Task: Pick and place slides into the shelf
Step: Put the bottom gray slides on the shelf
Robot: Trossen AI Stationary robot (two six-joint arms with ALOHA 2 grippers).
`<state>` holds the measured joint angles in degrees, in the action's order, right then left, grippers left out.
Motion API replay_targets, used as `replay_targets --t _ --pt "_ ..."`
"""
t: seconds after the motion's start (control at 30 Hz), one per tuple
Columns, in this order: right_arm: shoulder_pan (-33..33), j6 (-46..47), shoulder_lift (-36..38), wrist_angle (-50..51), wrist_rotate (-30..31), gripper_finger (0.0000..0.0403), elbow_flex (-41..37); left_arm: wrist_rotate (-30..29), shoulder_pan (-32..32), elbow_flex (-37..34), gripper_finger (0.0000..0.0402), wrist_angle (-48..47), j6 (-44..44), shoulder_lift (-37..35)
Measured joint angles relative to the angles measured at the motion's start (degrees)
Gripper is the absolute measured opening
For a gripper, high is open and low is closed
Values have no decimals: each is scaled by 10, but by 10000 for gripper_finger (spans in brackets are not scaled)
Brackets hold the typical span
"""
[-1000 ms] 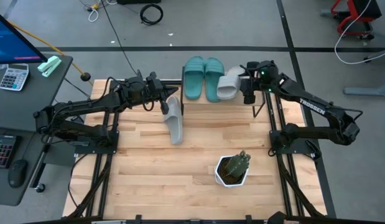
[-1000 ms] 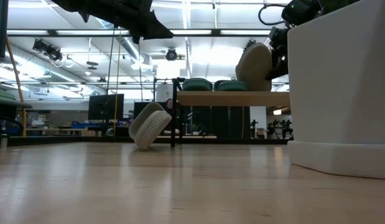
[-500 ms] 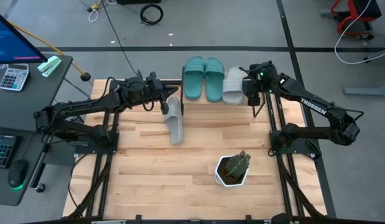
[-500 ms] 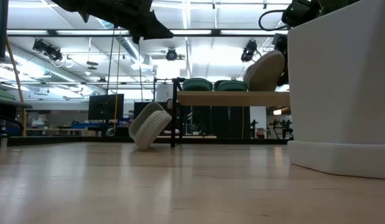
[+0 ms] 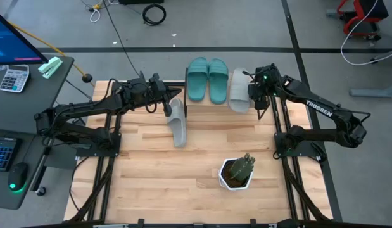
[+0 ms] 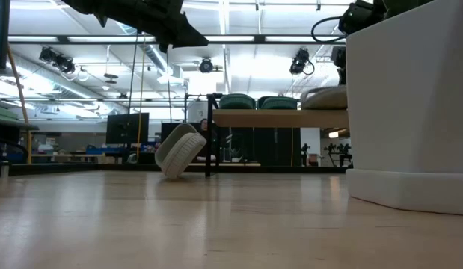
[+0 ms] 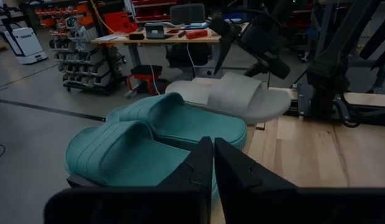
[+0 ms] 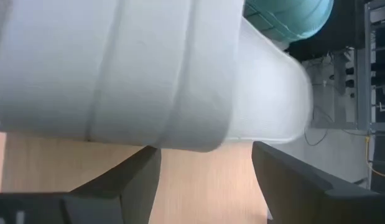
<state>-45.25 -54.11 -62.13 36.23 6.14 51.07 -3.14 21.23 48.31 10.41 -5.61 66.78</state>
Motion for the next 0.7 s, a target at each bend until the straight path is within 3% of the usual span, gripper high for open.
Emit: replay_targets --t 0.2,0.43,0.6,0.7 --pt "13 -8 0 -1 38 260 0 0 0 0 5 0 0 0" --pt "17 -10 1 10 63 254 5 0 0 0 26 0 0 0" --pt "16 23 1 23 102 254 51 0 0 0 21 0 0 0" --pt "16 80 1 44 91 252 99 0 0 0 9 -2 -1 0"
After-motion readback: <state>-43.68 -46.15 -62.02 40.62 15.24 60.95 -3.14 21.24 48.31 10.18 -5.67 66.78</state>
